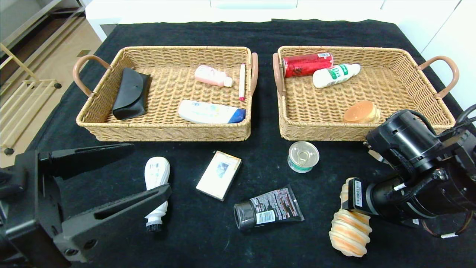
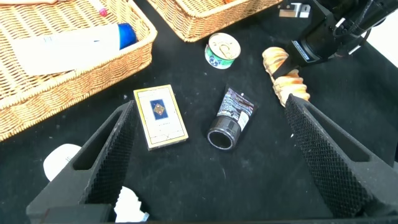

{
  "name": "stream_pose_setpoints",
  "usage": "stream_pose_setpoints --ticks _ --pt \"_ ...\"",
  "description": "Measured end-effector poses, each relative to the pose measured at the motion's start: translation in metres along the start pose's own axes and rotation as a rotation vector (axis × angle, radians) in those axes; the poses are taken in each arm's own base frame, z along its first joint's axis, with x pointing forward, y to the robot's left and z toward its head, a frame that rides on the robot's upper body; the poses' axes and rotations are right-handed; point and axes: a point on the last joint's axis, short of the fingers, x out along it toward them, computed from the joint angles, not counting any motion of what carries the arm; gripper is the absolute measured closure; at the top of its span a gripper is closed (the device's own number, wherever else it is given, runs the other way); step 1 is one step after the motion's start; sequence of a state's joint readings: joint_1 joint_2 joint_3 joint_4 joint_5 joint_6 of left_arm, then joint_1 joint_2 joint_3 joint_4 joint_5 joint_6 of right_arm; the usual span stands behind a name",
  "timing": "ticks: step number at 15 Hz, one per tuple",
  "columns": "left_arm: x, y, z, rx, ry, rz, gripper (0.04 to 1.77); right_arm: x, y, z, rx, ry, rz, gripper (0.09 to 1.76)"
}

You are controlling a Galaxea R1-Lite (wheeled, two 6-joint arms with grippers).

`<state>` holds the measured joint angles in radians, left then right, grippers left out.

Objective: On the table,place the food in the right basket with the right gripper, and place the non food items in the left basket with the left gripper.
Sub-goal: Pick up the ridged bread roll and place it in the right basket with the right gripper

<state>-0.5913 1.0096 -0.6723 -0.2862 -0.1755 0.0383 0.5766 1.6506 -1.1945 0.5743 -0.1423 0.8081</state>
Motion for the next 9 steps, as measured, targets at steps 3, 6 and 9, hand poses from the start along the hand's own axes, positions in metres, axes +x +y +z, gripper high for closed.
stream_pose_setpoints --ticks 3,6,9 --pt "0.0000 -0.0001 -0.0001 0.000 0.000 -0.001 0.09 0.0012 -0.0007 -0.0009 -0.002 0.003 -0.005 1.38" --pt "-0.0001 -0.0001 0.0000 0.001 0.000 -0.001 0.09 0.0015 -0.0010 -0.0012 -0.002 0.005 -0.006 1.40" --pt "0.0000 -0.0001 -0.0001 0.001 0.000 -0.002 0.09 0.0005 -0.0011 -0.0016 -0.003 0.005 -0.004 1.41"
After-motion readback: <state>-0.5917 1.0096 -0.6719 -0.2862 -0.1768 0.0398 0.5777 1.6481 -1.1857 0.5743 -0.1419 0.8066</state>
